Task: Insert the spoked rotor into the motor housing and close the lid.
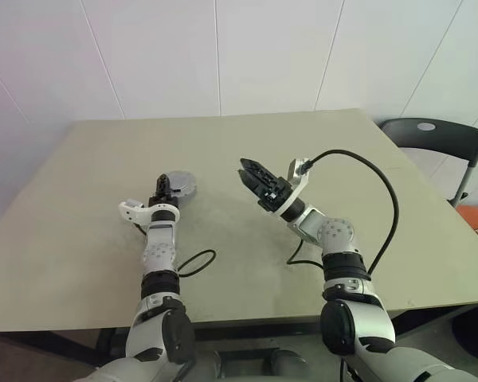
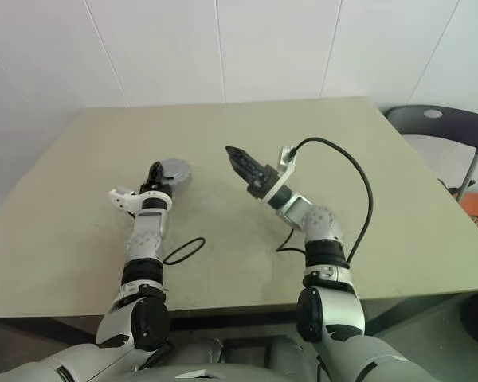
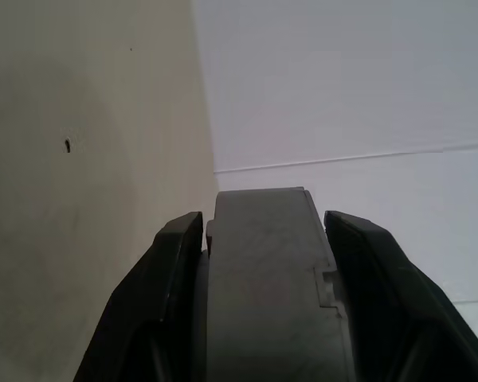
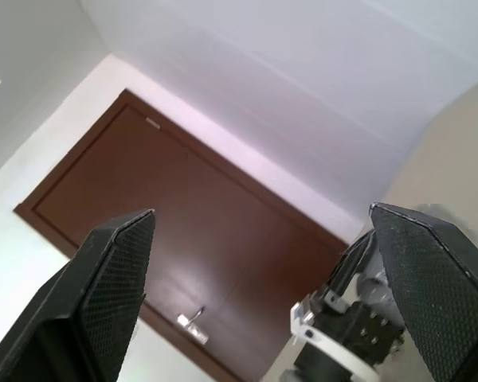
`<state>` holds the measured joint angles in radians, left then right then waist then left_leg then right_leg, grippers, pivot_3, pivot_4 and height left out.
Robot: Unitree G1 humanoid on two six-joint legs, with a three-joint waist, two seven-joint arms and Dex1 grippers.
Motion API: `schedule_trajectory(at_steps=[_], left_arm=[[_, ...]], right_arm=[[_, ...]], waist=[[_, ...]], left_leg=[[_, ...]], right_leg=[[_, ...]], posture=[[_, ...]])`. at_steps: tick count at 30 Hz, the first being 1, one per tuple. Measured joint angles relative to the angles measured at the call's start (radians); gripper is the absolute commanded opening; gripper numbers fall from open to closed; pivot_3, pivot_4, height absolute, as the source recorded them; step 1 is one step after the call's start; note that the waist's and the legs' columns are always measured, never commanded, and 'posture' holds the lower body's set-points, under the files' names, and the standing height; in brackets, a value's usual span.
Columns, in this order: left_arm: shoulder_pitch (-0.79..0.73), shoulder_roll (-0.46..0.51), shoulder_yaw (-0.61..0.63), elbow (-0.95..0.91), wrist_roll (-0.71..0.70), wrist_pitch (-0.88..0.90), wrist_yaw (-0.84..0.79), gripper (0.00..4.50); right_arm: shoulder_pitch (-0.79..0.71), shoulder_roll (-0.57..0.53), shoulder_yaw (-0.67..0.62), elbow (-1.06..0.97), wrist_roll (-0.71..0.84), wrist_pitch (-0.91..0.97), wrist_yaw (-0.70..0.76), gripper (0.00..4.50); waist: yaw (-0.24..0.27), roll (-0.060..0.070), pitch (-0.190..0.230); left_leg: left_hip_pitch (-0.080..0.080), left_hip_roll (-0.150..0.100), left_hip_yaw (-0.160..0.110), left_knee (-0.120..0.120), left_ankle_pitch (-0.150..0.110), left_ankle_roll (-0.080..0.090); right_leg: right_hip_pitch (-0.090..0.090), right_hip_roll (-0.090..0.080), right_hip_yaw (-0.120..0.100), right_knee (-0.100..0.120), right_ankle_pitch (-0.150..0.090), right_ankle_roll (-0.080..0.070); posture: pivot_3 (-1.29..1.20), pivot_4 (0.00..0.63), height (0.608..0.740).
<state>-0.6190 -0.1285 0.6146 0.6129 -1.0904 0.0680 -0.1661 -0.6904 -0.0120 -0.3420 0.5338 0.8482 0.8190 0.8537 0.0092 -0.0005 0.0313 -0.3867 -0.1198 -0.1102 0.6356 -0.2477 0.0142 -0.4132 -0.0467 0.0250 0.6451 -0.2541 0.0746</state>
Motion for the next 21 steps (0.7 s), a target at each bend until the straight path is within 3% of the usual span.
schedule_trajectory(at_steps=[21], left_arm=[[-0.019,0.039,0.046,0.101,0.203,-0.255,0.108,2.15]], right_arm=[[0.011,-0.026,0.019,-0.002,-0.002,-0.001,0.022,4.46]], waist=[[0.000,0.000,0.000]], left_leg=[[0.000,0.001,0.000,0.000,0.000,0.000]], right_leg=[[-0.001,0.001,0.000,0.002,0.000,0.000]], posture=[[0.00,0.000,0.740]])
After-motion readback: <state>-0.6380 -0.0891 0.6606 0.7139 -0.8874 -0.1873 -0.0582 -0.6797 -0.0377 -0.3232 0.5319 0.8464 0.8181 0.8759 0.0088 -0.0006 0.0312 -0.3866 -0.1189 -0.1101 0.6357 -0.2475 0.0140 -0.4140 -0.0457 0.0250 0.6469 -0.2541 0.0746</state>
